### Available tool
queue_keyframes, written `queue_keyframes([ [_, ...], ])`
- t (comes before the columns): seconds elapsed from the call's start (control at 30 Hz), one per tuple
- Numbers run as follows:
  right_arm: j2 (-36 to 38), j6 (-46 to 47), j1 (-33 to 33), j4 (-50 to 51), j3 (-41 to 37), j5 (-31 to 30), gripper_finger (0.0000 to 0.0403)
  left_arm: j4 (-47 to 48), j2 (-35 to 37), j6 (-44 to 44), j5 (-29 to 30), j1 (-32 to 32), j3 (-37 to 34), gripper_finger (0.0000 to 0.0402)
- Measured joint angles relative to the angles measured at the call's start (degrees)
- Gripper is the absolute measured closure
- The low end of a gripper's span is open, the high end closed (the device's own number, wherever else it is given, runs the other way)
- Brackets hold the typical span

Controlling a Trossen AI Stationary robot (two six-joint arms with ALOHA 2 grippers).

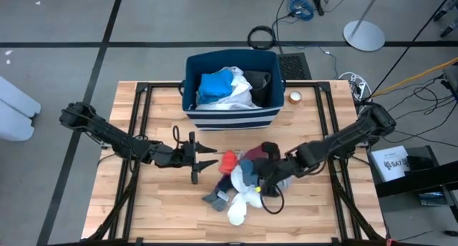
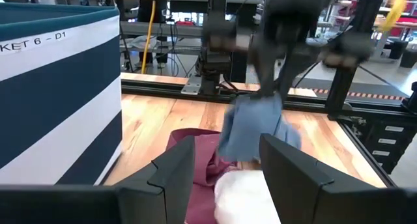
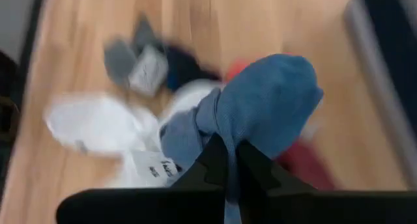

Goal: Sort clothes
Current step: Move the blue pair of socks to the center of the table

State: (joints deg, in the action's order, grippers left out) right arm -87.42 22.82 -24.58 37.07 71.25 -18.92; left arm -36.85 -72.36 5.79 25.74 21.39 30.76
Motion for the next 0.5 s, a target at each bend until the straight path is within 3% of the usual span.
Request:
queue_keyframes([
  [0.23, 0.0, -10.3, -0.2, 2.0, 13.1, -3.9, 0.04, 0.0, 0.0, 0.0, 0.0, 0.0, 0.0, 0.0221],
  [0.5, 0.0, -16.0, -0.2, 1.7, 18.3, -3.9, 0.04, 0.0, 0.0, -0.1, -2.9, 0.0, 0.0, 0.0221],
])
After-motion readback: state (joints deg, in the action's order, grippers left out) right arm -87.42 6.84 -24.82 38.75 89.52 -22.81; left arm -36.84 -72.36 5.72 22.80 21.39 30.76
